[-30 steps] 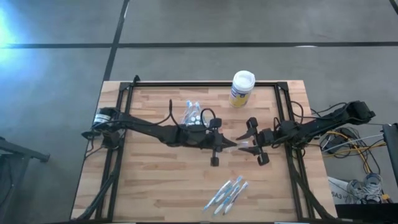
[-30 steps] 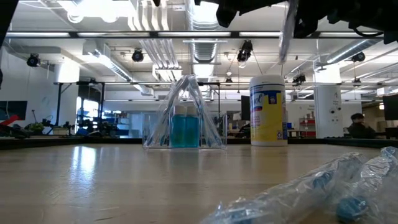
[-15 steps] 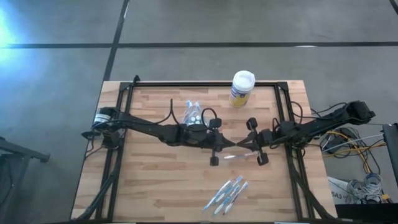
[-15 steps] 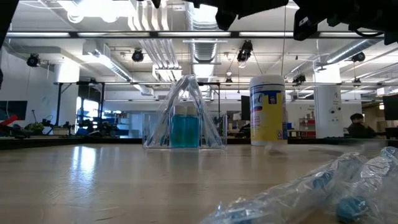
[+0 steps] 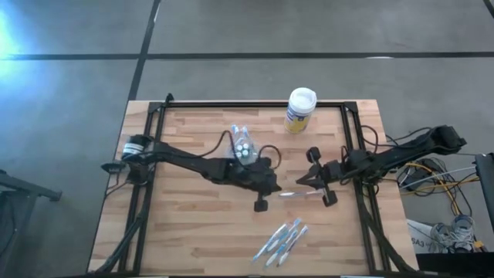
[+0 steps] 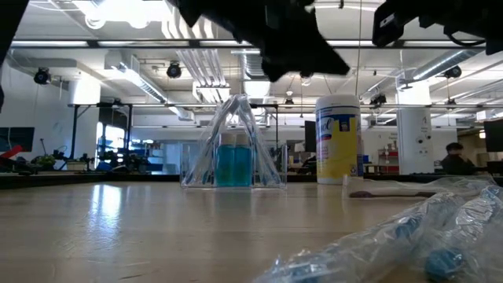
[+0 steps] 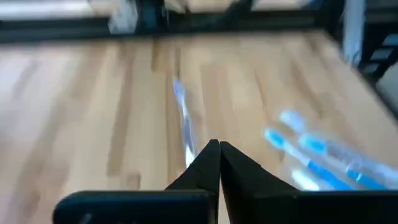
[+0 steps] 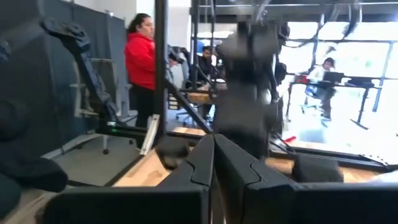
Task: Pick & Place toothbrushing station
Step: Put the purple toothbrush into the transparent organizer
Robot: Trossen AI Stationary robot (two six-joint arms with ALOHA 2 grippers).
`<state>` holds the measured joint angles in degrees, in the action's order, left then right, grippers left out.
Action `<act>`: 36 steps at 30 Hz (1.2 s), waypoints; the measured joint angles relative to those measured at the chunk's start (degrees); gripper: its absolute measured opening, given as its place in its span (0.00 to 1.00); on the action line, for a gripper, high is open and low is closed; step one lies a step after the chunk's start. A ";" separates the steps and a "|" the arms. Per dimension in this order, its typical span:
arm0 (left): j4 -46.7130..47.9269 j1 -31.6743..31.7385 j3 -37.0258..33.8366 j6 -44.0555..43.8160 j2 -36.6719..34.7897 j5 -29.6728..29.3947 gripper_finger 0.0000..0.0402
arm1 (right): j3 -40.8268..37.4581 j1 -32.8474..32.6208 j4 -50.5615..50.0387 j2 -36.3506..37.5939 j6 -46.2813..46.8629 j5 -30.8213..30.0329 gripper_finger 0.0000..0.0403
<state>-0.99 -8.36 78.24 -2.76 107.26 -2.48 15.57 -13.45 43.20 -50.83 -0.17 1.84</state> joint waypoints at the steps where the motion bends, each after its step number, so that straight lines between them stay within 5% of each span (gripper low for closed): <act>1: 1.24 -0.17 0.53 -0.20 1.05 0.01 0.05 | 0.00 -0.23 -0.41 0.47 0.23 0.14 0.02; 5: 7.01 -0.95 5.43 0.11 6.63 0.18 0.16 | 0.00 -1.40 -8.11 3.99 1.58 -1.86 0.05; 11: 22.82 -1.60 23.13 2.59 19.53 -0.15 0.39 | -0.03 -3.92 -23.71 14.06 3.59 -12.88 0.11; 19: 40.69 -0.98 44.66 4.69 32.55 -9.09 0.62 | -0.67 -6.69 -36.03 24.17 5.81 -17.94 0.15; 24: 45.73 -0.57 51.87 6.28 37.70 -8.56 0.64 | -1.60 -7.04 -37.30 26.53 5.70 -18.57 0.15; 30: 46.54 0.19 52.19 6.81 39.15 -6.03 0.60 | -1.77 -7.04 -37.32 27.21 5.55 -18.57 0.15; 36: 46.50 0.41 51.73 6.79 39.26 -4.79 0.42 | -1.77 -7.06 -37.29 27.19 4.88 -18.51 0.15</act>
<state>45.52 -7.94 129.97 4.03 146.52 -7.27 13.80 -20.51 5.91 -23.64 4.71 -16.67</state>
